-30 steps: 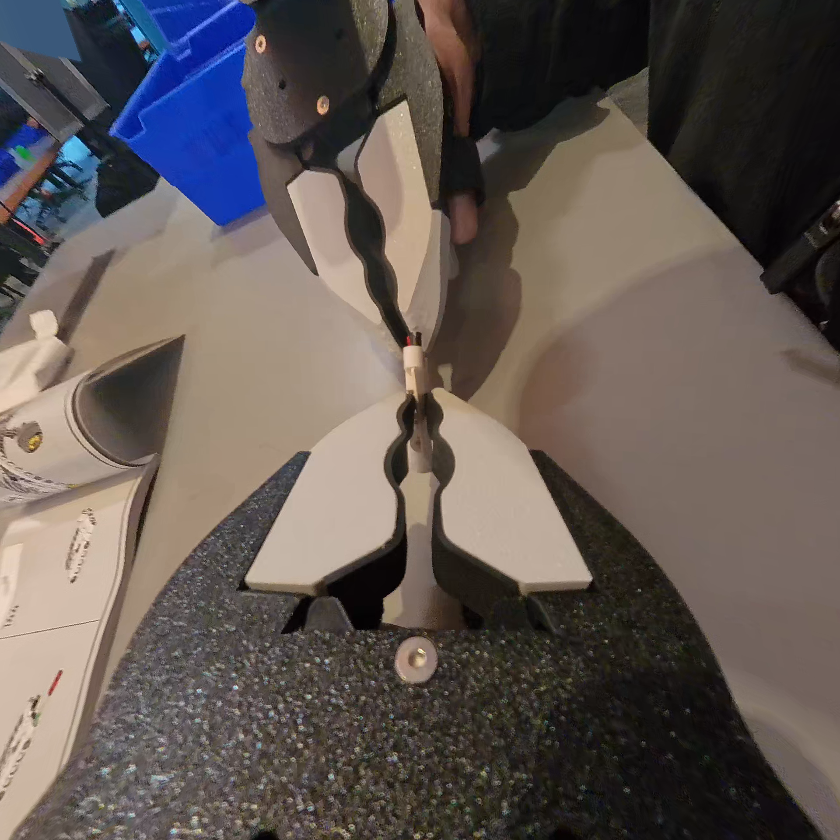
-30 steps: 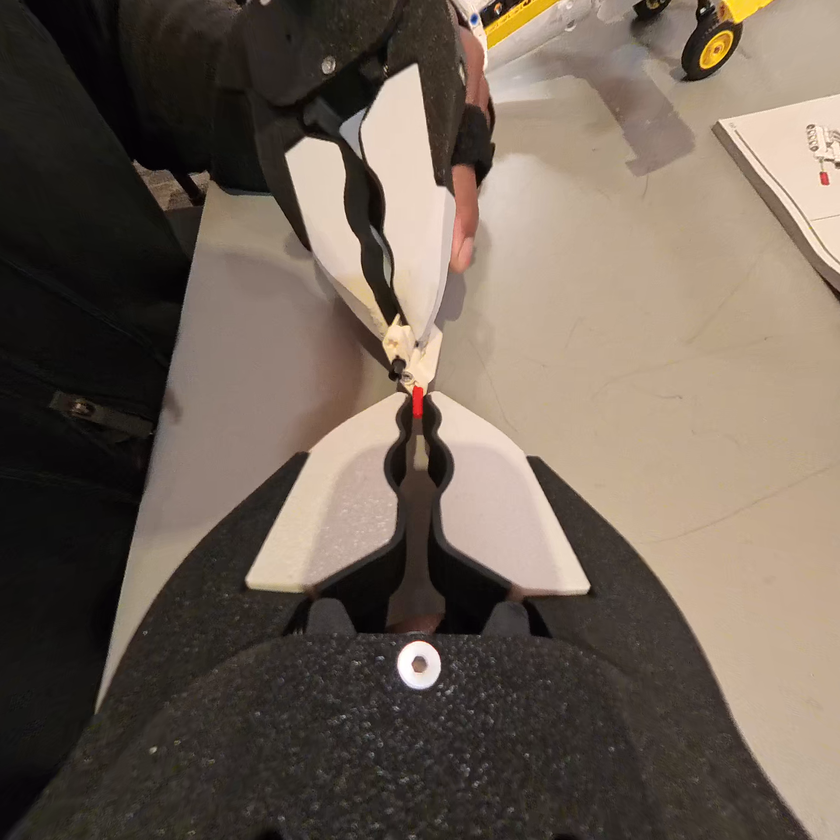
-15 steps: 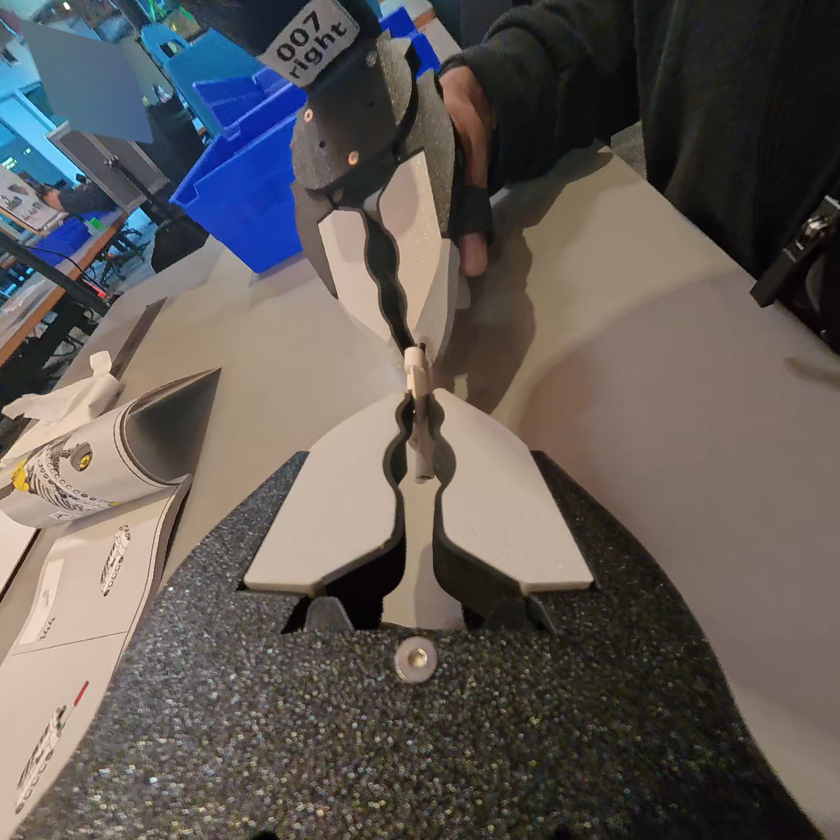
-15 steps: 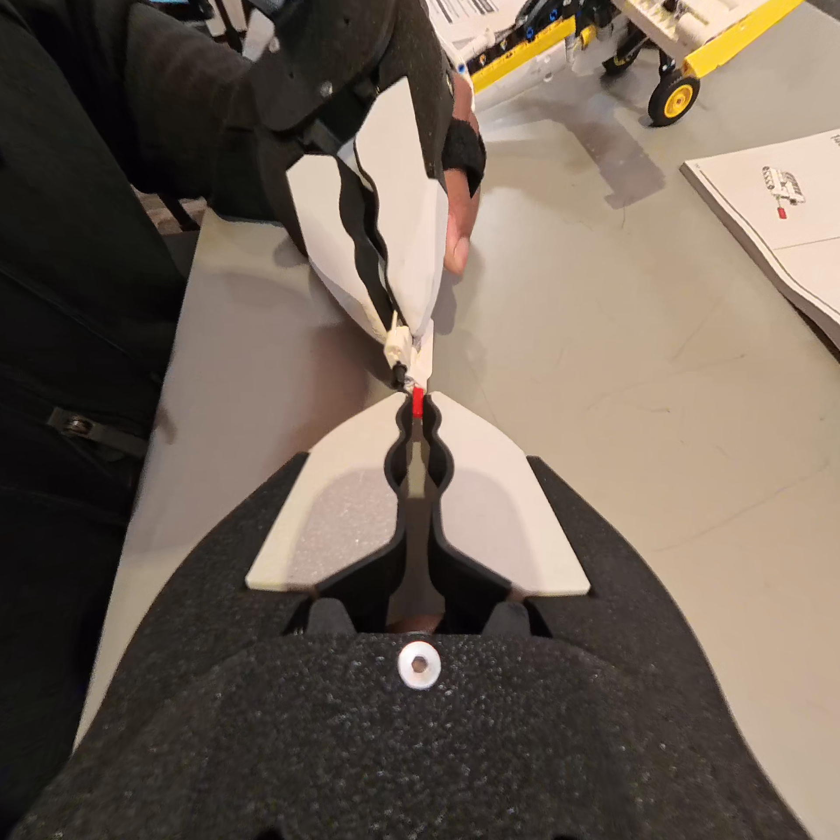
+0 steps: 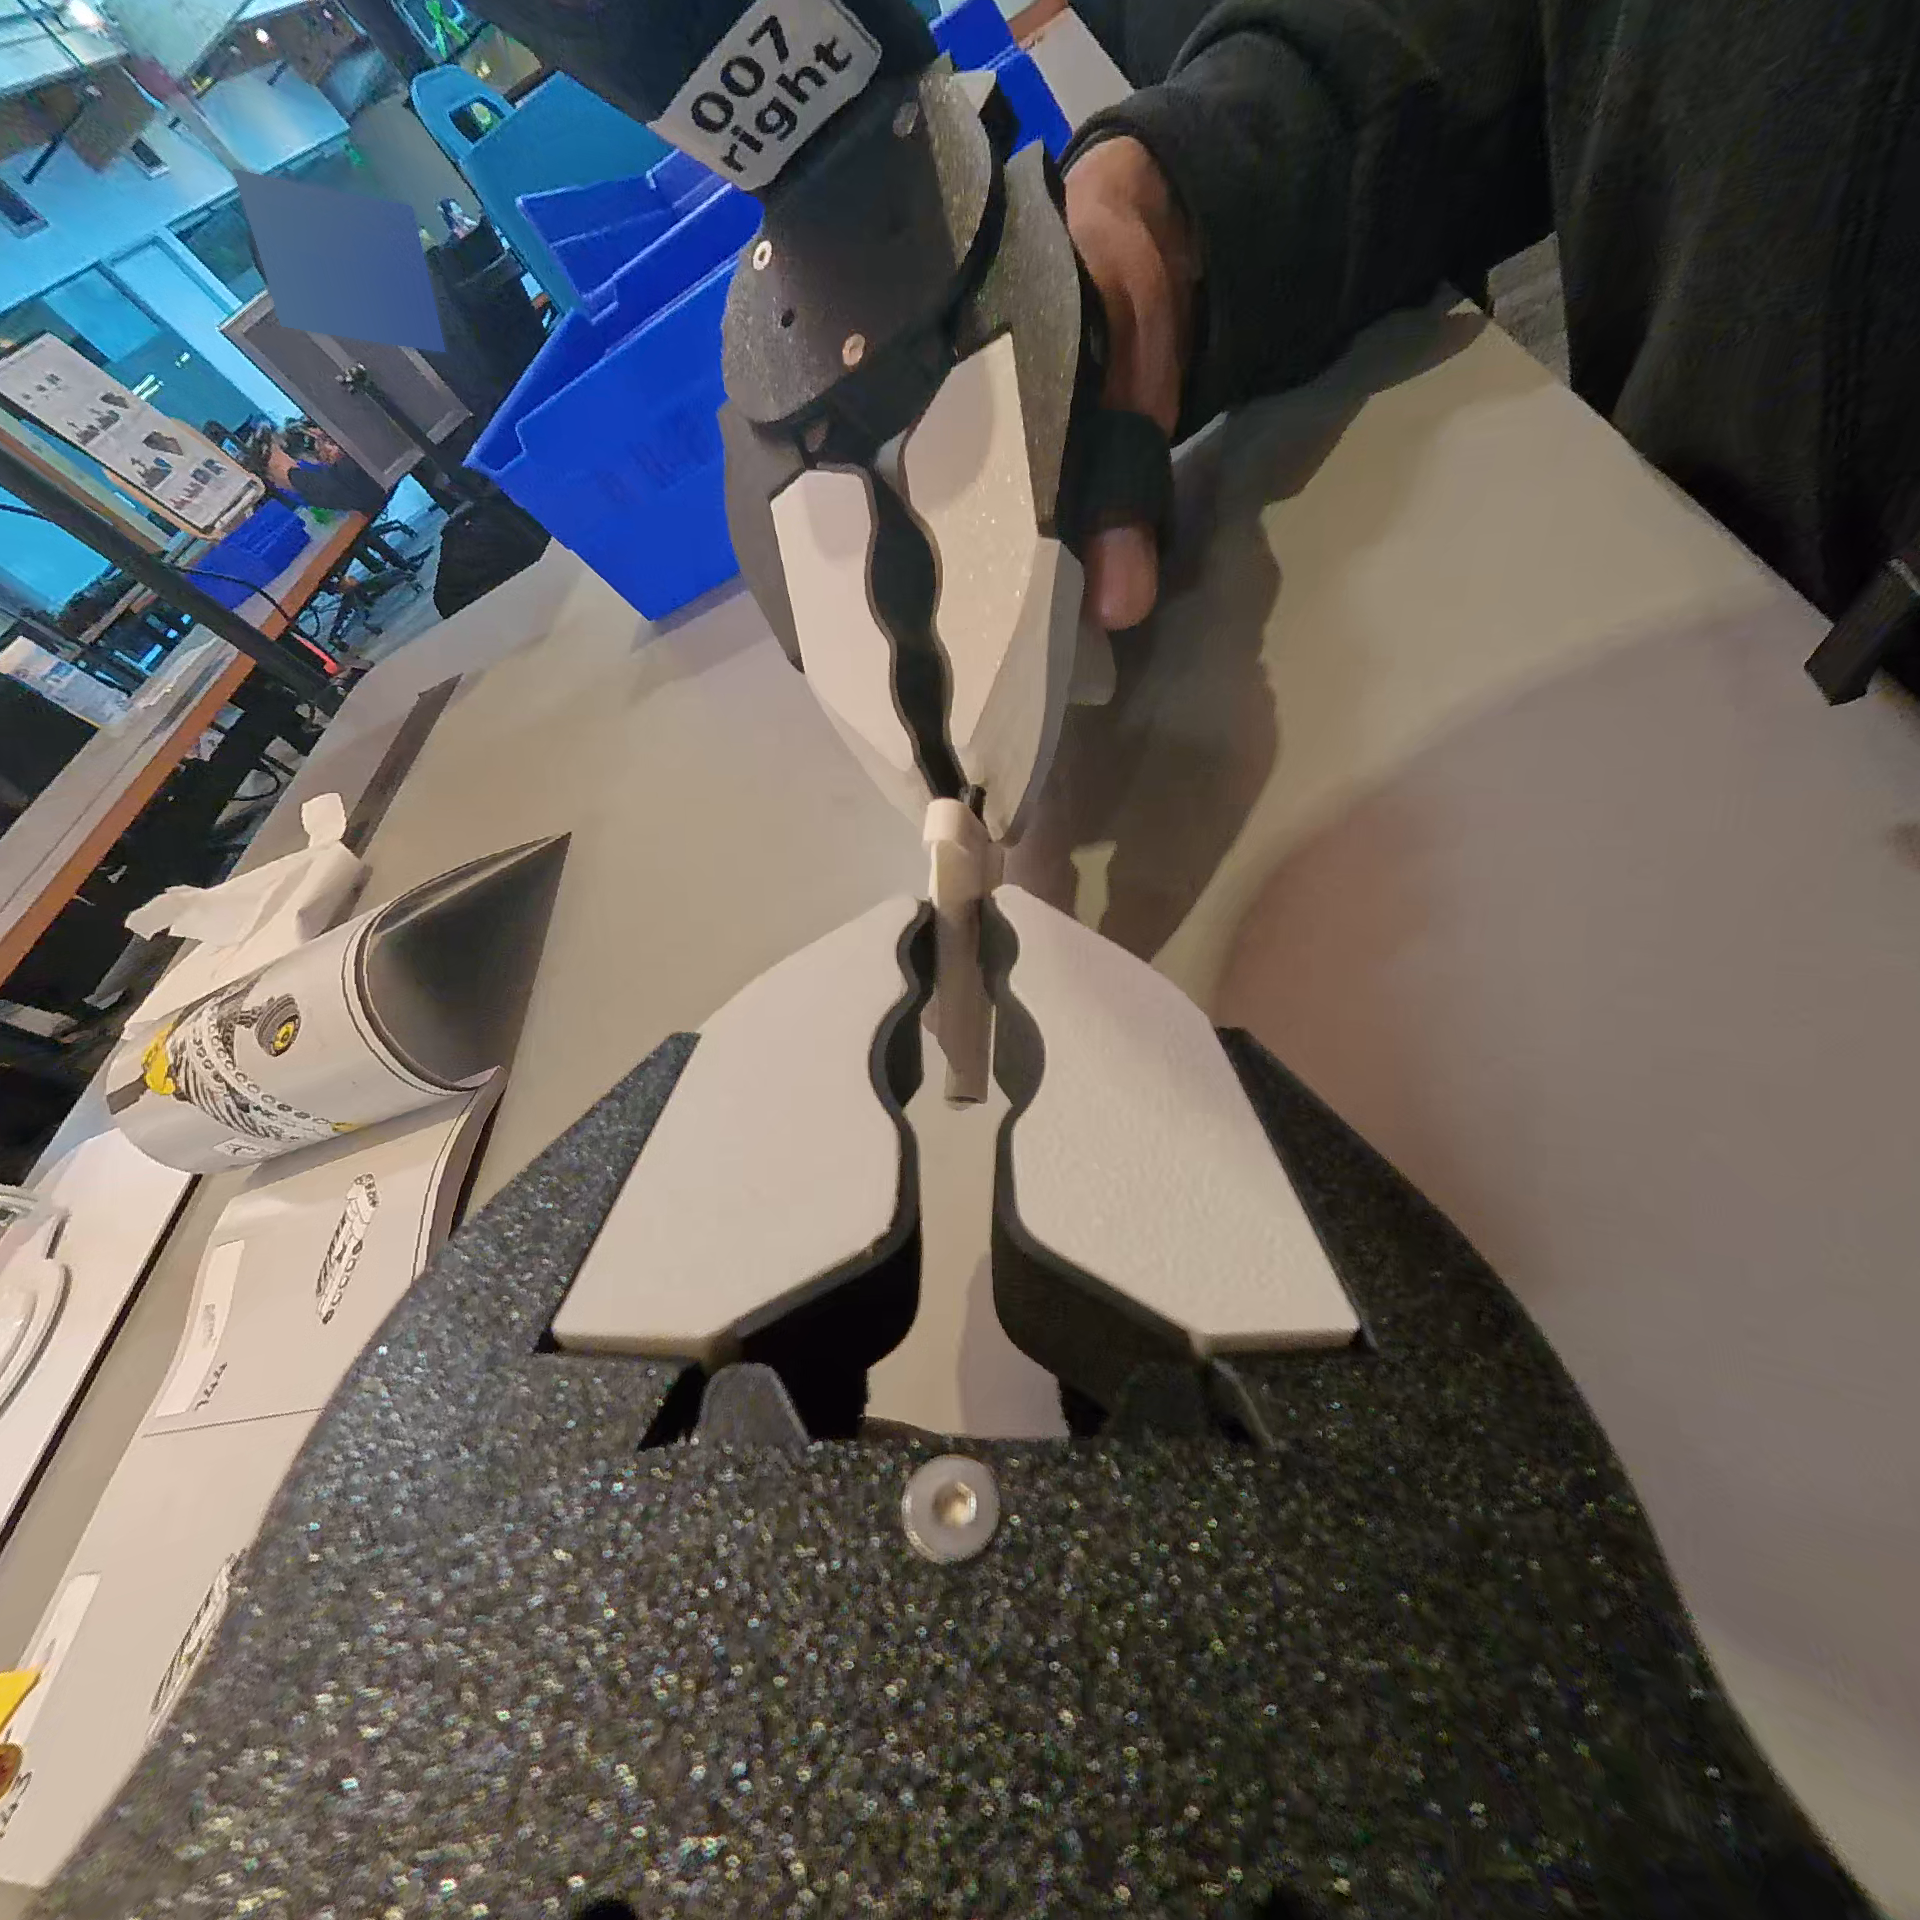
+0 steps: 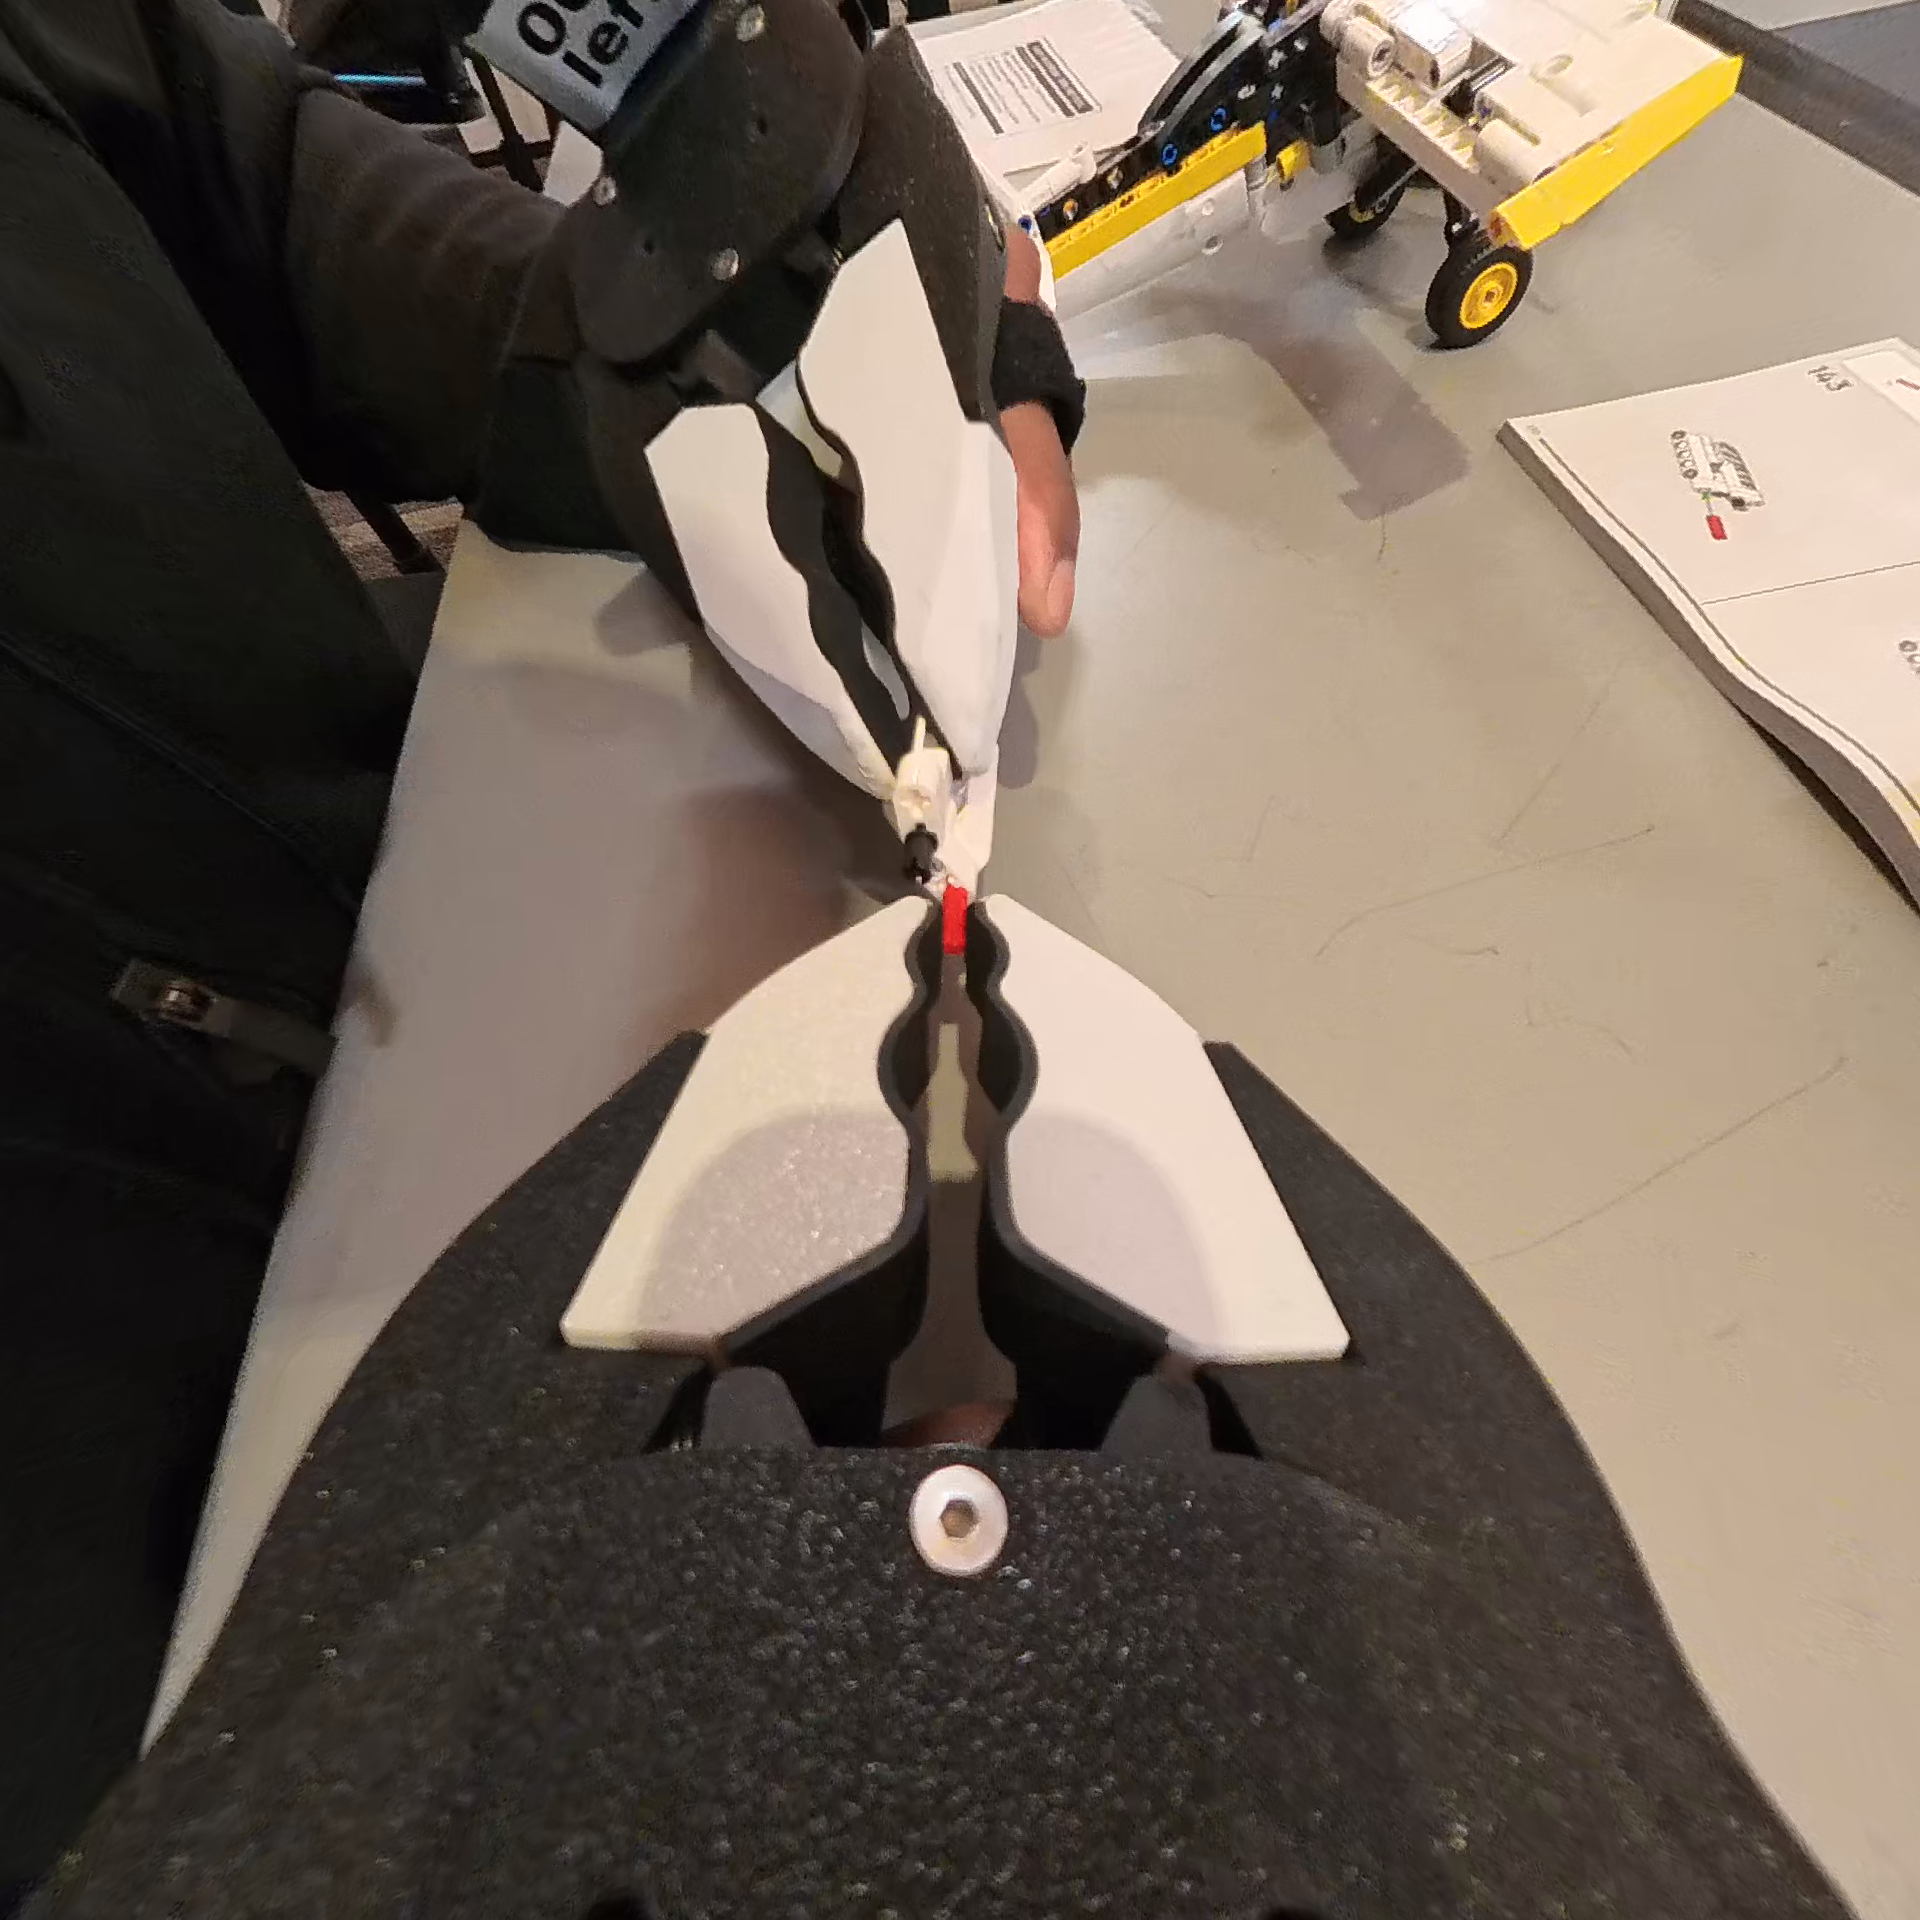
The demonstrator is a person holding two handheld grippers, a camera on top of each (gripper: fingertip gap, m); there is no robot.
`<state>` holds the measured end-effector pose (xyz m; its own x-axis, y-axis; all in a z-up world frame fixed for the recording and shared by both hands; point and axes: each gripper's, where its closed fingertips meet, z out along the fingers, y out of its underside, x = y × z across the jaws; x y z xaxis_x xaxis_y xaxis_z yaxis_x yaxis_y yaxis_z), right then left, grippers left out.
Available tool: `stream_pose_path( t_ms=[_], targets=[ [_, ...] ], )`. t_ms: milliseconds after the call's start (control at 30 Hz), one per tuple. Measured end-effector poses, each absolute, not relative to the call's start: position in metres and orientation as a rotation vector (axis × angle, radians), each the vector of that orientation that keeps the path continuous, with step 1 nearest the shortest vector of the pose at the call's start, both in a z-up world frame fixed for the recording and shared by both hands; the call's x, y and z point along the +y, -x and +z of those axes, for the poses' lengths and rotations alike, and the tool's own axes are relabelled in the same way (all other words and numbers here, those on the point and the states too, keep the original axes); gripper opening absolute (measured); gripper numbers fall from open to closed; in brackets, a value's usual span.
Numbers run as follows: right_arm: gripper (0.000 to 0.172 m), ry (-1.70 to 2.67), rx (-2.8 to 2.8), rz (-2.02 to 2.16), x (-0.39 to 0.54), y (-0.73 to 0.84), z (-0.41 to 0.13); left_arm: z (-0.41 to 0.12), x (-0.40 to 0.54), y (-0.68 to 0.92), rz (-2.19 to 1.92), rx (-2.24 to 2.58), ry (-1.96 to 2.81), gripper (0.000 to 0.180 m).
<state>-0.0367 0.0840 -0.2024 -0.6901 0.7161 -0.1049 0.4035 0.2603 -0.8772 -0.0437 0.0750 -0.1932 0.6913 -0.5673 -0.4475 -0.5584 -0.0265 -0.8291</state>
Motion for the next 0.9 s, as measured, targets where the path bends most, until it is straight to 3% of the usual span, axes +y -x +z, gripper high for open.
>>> stream_pose_path(
  t_ms=[900],
  targets=[
    [0.004,1.057,-2.178,1.376,0.090,0.041,-0.204,-0.204,0.079,0.048,0.094,0.927,1.743,0.005]
  ],
)
